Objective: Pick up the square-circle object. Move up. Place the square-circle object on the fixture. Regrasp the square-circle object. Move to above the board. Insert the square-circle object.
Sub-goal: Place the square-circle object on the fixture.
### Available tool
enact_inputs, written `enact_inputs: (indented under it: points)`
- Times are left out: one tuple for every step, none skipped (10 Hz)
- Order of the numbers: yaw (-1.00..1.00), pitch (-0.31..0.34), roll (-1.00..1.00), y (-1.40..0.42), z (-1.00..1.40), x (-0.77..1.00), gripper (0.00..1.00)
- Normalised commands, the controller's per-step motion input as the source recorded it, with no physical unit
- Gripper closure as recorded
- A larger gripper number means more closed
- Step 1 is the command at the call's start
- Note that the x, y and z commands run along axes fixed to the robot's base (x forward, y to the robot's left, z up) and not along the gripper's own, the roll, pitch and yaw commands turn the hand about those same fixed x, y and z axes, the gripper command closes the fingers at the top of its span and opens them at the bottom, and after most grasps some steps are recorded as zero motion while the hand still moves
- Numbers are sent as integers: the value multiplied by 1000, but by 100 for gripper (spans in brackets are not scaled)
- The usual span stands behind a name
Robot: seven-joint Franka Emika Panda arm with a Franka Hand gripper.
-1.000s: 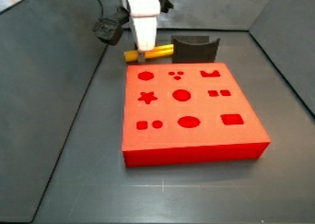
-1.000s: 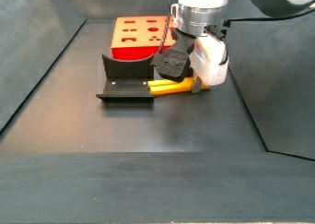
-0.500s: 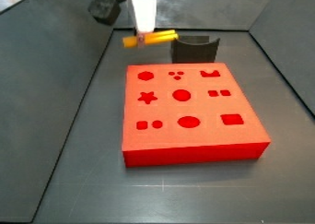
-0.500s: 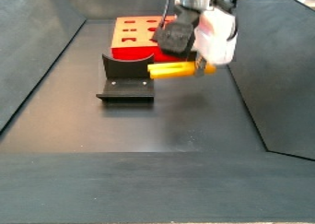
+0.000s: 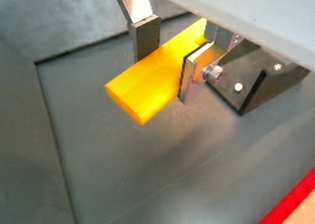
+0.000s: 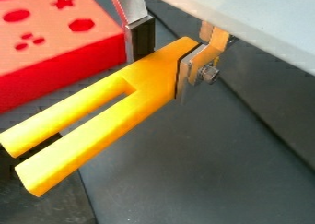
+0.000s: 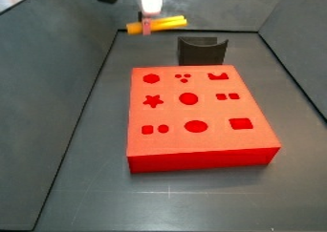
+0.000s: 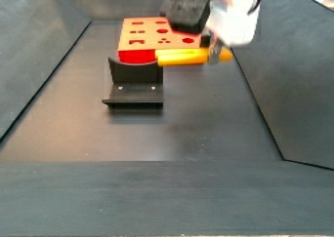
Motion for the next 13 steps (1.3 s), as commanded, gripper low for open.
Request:
enact_inputs:
  points:
    - [-8, 23, 19, 6, 1000, -22, 100]
    - [-9, 28, 21, 7, 1000, -24, 100]
    - [-9, 37, 25, 9, 988, -27, 100]
    - [-8, 46, 29, 11, 763, -20, 100]
    - [-8, 54, 31, 12, 593, -11, 100]
    - [-7, 63, 32, 12, 481, -6, 100]
    - [-7, 80, 34, 14, 253, 8, 100]
    - [1000, -42, 1, -466, 125, 1000, 100]
    - [1000, -40, 2, -459, 94, 1000, 100]
    - [1000, -38, 2, -423, 86, 1000, 100]
    - [1000, -33, 0, -331, 67, 1000, 100]
    - [1000, -30, 0, -308, 53, 1000, 100]
    - [1000, -25, 0, -252, 39, 1000, 100]
